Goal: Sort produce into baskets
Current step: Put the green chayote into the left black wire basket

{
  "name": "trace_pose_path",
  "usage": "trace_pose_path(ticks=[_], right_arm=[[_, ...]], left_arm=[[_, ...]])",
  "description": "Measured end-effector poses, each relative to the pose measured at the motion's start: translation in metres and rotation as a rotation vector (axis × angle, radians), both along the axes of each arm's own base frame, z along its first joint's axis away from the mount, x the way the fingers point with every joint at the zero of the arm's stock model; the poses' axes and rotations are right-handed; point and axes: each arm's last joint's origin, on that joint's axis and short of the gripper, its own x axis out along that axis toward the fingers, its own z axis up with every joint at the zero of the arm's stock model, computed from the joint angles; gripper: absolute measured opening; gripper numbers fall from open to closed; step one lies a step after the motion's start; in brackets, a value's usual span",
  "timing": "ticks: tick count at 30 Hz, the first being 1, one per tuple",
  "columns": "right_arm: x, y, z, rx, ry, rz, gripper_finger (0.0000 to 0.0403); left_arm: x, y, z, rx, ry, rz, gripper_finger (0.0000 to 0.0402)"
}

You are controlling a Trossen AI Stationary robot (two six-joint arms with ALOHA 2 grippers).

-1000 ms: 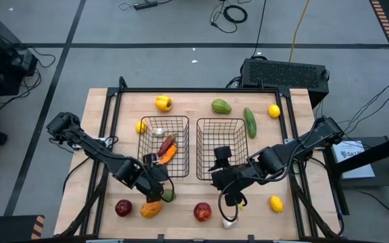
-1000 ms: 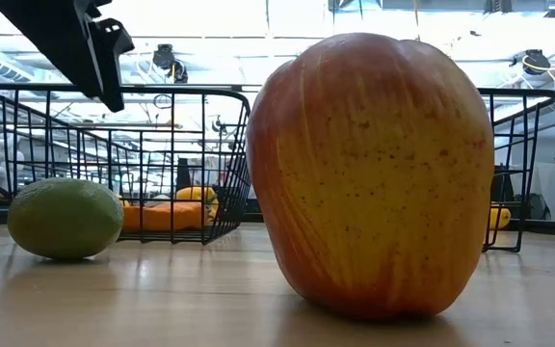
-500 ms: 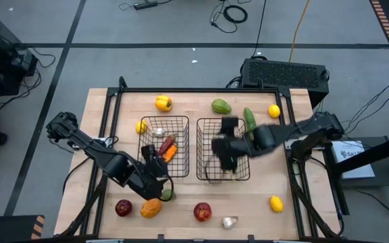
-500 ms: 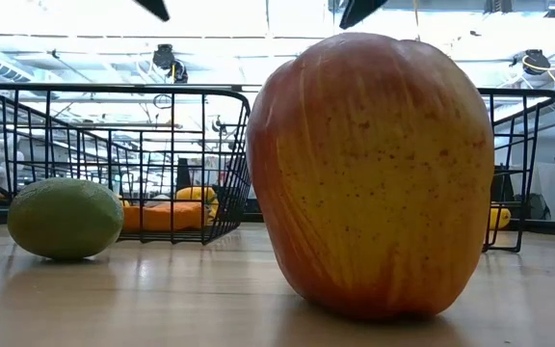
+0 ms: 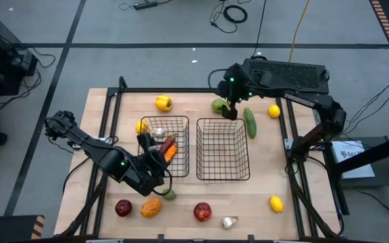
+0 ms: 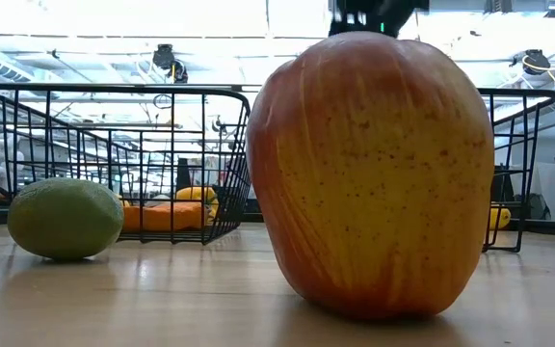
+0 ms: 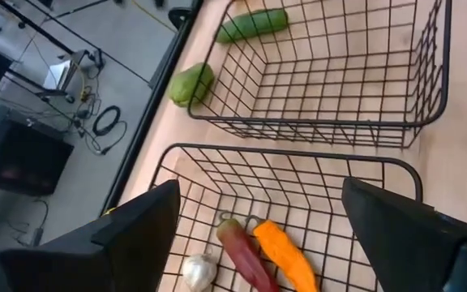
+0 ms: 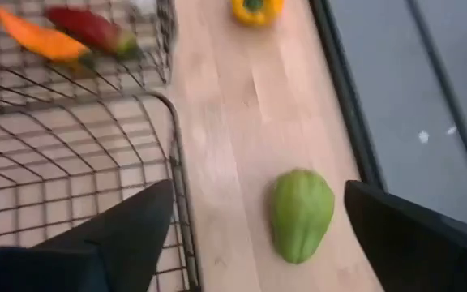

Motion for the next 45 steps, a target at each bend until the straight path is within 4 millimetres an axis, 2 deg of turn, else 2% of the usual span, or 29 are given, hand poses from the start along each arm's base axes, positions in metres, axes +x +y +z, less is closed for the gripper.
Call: trace_pose_path(ticks=[3, 6, 11, 17, 25, 31, 35, 38, 41, 45], right_arm=[[-0.007, -0.017, -0.027, 0.013, 0.012, -0.049, 0.0381], [-0.011, -0.019, -0.055, 0.027, 0.050, -0.051, 0.0397], [-0.016, -0.020, -0.090, 0.030, 0.055, -0.055, 0.0399], [-0.032, -0.029, -0.122, 0.023, 0.068, -0.092, 0.0400], [-0.037, -0.042, -0.126, 0.087, -0.055, -0.102, 0.0400], [-0.030, -0.047, -0.106, 0.158, -0.157, -0.091, 0.0400], [-0.028, -0.053, -0.095, 0.073, -0.150, -0.136, 0.0400], [-0.034, -0.062, -0.094, 0.032, -0.141, -0.192, 0.0400], [-0.039, -0.072, -0.098, 0.077, -0.155, -0.282, 0.0397], [-0.036, -0.072, -0.113, 0.116, -0.092, -0.285, 0.0397]], left_arm=[[-0.003, 0.002, 0.004, 0.008, -0.017, 0.008, 0.0350], [-0.004, 0.005, 0.004, 0.031, -0.005, 0.007, 0.0350], [0.000, 0.013, 0.005, 0.089, 0.015, 0.010, 0.0350], [0.006, 0.028, 0.005, 0.110, 0.035, 0.048, 0.0350], [0.012, 0.043, 0.005, 0.118, 0.050, 0.092, 0.0350], [0.013, 0.045, 0.005, 0.106, 0.051, 0.099, 0.0350], [0.013, 0.045, 0.005, 0.106, 0.052, 0.098, 0.0350], [0.013, 0.045, 0.005, 0.107, 0.053, 0.098, 0.0350], [0.013, 0.045, 0.005, 0.108, 0.055, 0.096, 0.0350], [0.013, 0.045, 0.005, 0.109, 0.056, 0.096, 0.0350]])
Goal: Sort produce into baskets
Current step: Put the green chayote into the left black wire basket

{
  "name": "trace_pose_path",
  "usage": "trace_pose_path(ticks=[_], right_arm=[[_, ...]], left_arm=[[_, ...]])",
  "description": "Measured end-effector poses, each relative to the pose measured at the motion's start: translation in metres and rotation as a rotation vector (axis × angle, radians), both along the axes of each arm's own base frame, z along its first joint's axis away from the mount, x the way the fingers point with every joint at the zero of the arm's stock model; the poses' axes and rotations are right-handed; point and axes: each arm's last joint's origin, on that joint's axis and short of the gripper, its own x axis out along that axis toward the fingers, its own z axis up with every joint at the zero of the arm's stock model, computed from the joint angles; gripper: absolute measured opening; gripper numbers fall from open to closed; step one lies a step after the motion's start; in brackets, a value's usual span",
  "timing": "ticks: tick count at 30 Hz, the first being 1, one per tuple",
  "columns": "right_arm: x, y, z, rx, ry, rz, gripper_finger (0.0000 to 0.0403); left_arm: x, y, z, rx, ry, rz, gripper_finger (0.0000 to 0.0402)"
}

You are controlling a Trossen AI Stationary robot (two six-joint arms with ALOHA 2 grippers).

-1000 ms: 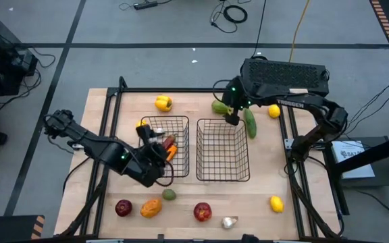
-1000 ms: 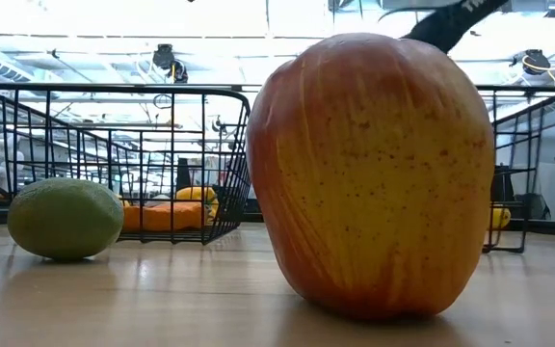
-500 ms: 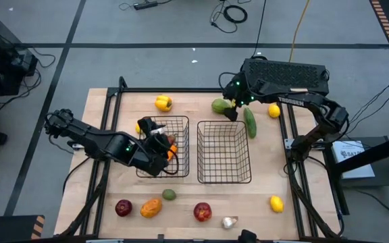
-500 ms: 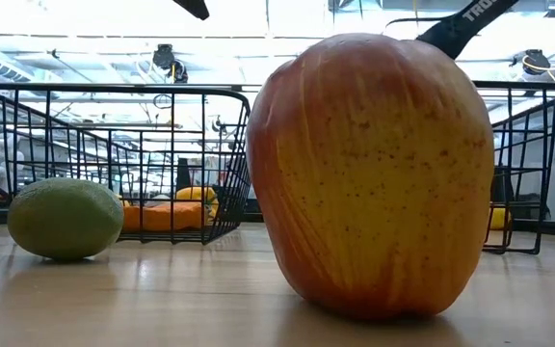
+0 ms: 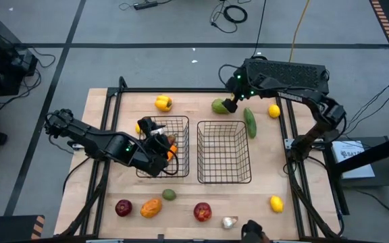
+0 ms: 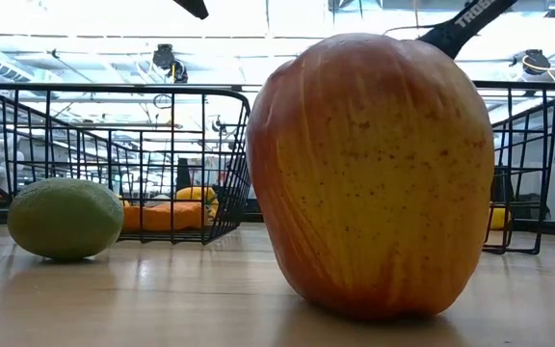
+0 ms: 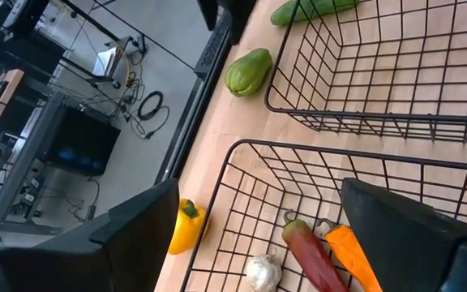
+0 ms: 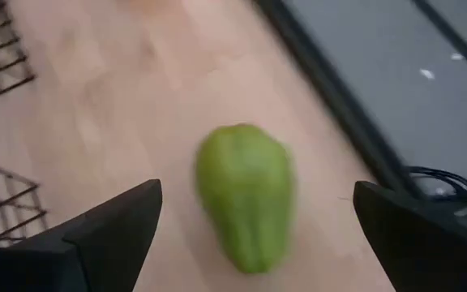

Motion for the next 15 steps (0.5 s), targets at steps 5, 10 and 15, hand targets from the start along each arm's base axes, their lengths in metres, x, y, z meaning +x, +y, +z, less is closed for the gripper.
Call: trace_pose_path(ticks=[5, 10, 15], right_arm=[[0.014, 0.002, -0.021, 0.031, 0.033, 0.036, 0.0400], [0.019, -0.001, -0.037, 0.058, 0.058, 0.033, 0.0400], [0.022, -0.003, -0.048, 0.058, 0.086, 0.060, 0.0400]], left_arm=[[0.000, 0.000, 0.000, 0.000, 0.000, 0.000, 0.0350], [0.000, 0.000, 0.000, -0.003, -0.004, 0.002, 0.0350], [0.000, 0.000, 0.000, -0.003, -0.004, 0.002, 0.0350]])
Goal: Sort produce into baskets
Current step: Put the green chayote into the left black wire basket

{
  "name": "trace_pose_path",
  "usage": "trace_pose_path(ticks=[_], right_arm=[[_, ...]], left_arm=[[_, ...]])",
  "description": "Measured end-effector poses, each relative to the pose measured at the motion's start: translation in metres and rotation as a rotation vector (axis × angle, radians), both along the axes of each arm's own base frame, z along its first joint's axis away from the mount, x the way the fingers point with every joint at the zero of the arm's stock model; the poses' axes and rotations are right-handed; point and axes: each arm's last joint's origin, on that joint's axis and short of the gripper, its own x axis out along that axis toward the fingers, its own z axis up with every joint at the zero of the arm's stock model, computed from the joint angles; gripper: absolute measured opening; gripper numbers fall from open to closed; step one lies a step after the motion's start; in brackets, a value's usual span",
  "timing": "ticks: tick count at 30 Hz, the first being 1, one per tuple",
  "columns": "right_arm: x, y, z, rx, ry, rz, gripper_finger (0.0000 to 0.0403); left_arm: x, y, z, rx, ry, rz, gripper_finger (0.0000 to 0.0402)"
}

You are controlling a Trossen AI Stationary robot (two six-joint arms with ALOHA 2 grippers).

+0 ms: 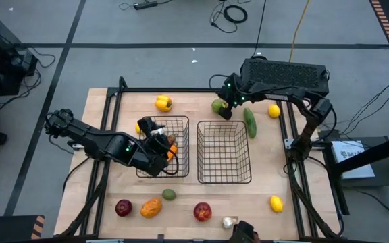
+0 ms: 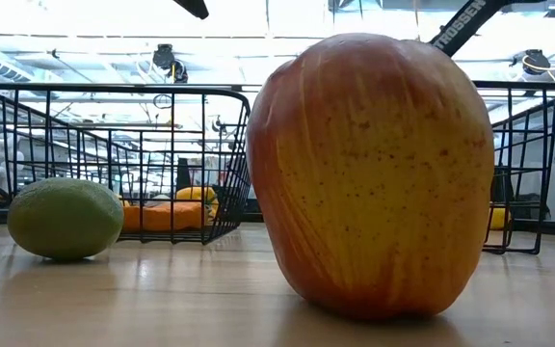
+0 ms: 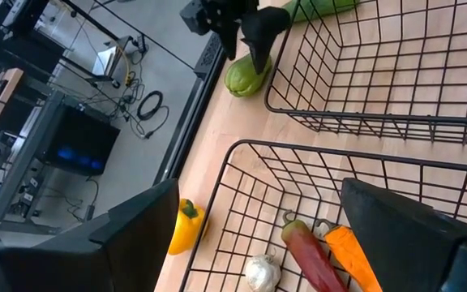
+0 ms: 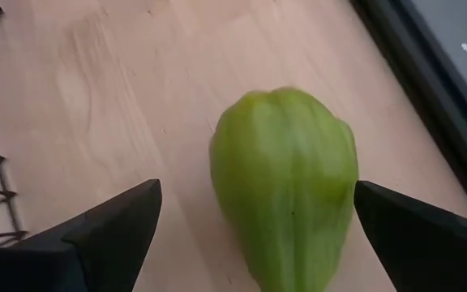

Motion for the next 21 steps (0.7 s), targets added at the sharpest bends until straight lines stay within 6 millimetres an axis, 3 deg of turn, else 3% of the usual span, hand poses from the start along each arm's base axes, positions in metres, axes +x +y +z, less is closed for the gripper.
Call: trace_pose_path(ticks=[8, 21], right_arm=[[0.004, 0.000, -0.005, -0.016, 0.006, 0.012, 0.0388], [0.014, 0.014, -0.005, -0.129, 0.101, 0.007, 0.0319]], left_arm=[[0.000, 0.000, 0.000, 0.001, 0.000, -0.002, 0.0350], [0.000, 0.000, 0.000, 0.001, 0.000, -0.002, 0.0350]])
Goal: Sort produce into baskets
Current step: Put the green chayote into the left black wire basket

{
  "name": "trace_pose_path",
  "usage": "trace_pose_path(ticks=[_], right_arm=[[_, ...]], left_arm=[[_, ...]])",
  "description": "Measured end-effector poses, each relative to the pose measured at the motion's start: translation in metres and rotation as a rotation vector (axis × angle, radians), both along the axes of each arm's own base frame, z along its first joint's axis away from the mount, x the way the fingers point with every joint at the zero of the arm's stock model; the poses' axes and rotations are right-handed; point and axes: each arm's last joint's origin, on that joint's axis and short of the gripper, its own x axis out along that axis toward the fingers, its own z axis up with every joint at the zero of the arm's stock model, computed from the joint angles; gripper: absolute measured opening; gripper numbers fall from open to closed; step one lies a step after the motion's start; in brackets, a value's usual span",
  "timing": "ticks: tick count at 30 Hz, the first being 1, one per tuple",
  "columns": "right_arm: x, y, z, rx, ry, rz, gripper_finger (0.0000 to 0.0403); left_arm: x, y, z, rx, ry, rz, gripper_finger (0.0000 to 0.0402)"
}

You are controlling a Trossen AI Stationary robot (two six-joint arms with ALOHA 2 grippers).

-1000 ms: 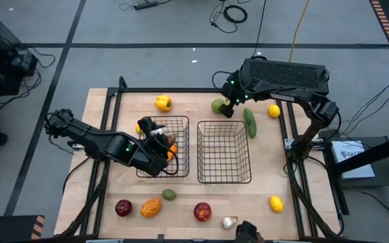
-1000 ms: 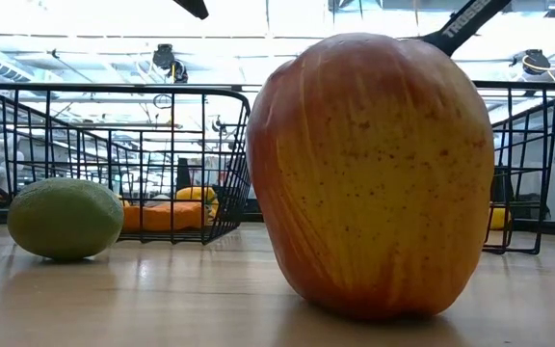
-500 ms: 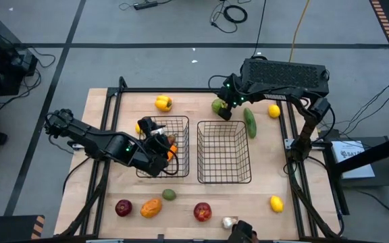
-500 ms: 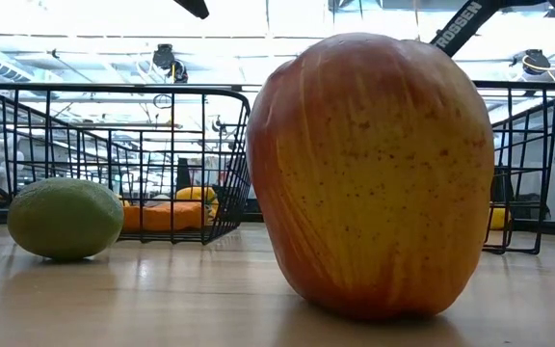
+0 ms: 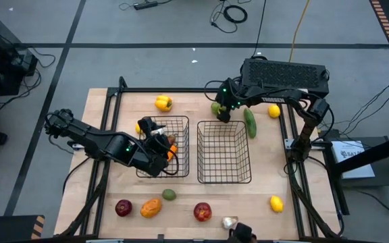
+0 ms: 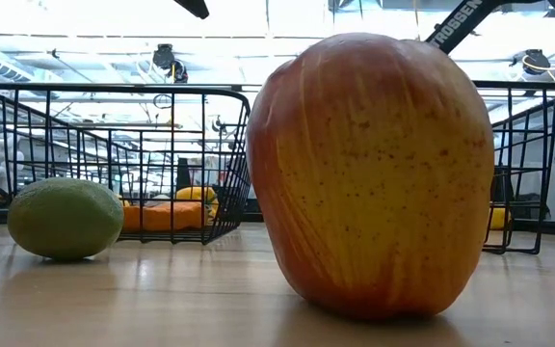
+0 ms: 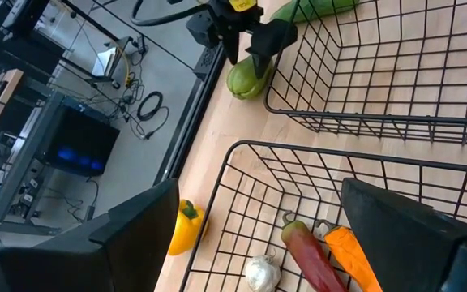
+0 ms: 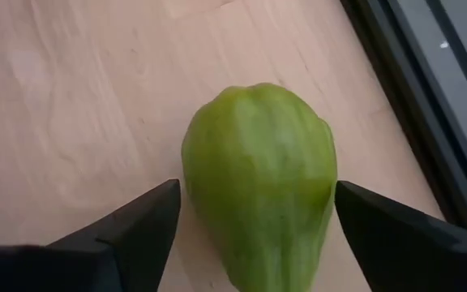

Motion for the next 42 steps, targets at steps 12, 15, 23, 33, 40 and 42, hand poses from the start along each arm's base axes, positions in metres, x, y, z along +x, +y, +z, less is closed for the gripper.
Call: trace_pose_path(ticks=[12, 15, 23, 33, 40, 42], right_arm=[[0.001, 0.003, 0.001, -0.010, 0.010, 0.025, 0.0251], [0.000, 0.004, 0.003, -0.009, 0.015, 0.026, 0.0239], [-0.004, 0.006, 0.020, -0.037, -0.019, 0.024, 0.0209], [-0.006, 0.005, 0.022, -0.035, -0.024, 0.022, 0.0221], [-0.004, 0.003, 0.018, -0.041, -0.025, 0.021, 0.0328], [-0.002, 0.002, 0.011, -0.029, -0.005, 0.024, 0.0343]], left_arm=[[0.000, 0.000, 0.000, -0.010, 0.001, -0.002, 0.0350], [0.000, 0.000, 0.000, -0.015, 0.004, -0.005, 0.0350], [0.000, 0.000, 0.000, -0.016, 0.005, -0.006, 0.0350], [0.000, 0.000, 0.000, -0.014, 0.007, -0.008, 0.0350], [0.000, 0.000, 0.000, -0.015, 0.006, -0.008, 0.0350], [0.000, 0.000, 0.000, -0.015, 0.007, -0.008, 0.0350]])
